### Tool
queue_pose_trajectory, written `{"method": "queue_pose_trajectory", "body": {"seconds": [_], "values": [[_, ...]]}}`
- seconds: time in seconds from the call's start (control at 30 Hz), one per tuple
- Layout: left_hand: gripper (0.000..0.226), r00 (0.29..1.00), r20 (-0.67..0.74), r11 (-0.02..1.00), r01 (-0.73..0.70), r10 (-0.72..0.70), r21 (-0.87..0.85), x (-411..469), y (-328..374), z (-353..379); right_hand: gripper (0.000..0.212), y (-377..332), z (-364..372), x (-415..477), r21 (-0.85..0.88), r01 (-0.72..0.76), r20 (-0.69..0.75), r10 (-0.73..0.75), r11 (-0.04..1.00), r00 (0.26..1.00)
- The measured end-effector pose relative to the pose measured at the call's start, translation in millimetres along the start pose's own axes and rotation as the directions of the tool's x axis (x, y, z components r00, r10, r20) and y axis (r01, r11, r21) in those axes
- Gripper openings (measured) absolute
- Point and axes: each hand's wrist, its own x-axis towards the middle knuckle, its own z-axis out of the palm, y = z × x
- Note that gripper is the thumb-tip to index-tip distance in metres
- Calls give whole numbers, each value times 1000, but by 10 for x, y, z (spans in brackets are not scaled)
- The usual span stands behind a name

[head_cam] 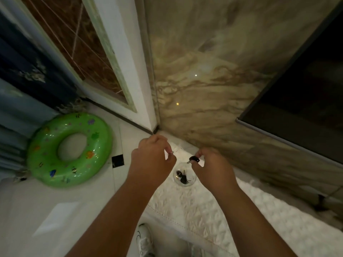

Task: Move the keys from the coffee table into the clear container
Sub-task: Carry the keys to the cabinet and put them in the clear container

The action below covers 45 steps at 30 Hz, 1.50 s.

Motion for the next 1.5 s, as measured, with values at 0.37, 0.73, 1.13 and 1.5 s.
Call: {"method": "queue_pose_trajectory", "body": {"seconds": [0.37, 0.73, 1.13, 1.5], "values": [[8, 994, 106, 999, 40, -37, -30, 231, -260, 1048, 11, 897, 1090, 332, 47, -194, 80, 190, 980, 978], [9, 981, 162, 994, 108, -103, -27, 314, -624, 1636, 26, 1390, 1944, 536, 25, -289, 267, 272, 957, 924], [8, 985, 139, 989, 114, -101, -92, 565, -744, 2077, 27, 1564, 2439, 721, -211, -174, 190, 215, 962, 958], [7, 975, 188, 991, 126, -115, -44, 571, -789, 2341, 23, 1664, 2586, 642, -173, -219, 260, 259, 960, 930]]}}
